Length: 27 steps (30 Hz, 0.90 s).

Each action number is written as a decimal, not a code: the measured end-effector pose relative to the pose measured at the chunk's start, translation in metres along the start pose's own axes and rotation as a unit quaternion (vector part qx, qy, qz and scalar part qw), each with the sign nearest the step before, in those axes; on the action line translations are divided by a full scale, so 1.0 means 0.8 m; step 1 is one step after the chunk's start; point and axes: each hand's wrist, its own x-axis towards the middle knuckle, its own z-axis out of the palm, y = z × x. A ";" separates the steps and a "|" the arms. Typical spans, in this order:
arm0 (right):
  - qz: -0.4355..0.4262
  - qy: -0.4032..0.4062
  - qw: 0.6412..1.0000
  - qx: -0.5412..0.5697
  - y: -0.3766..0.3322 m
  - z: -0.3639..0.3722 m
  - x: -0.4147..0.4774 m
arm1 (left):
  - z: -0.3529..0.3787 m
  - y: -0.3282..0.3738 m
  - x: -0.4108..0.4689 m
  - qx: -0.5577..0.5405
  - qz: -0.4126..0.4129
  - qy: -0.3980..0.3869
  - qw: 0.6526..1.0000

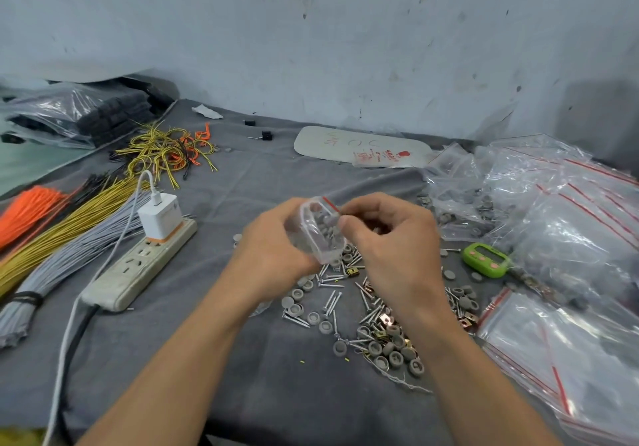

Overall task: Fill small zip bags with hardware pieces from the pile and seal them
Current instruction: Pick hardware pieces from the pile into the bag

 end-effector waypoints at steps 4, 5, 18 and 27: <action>-0.006 -0.057 0.998 -0.014 0.001 0.004 -0.002 | 0.010 0.000 0.000 0.022 -0.002 -0.034 0.999; -0.006 -0.049 0.999 -0.012 0.004 0.004 -0.002 | 0.009 0.001 -0.001 -0.001 -0.014 -0.034 0.999; 0.102 -0.305 0.873 -0.367 0.024 0.027 -0.030 | -0.050 -0.015 0.014 -0.236 -0.061 0.168 0.955; 0.104 -0.282 0.879 -0.371 0.030 0.028 -0.032 | -0.051 -0.028 0.015 0.152 -0.008 0.178 0.972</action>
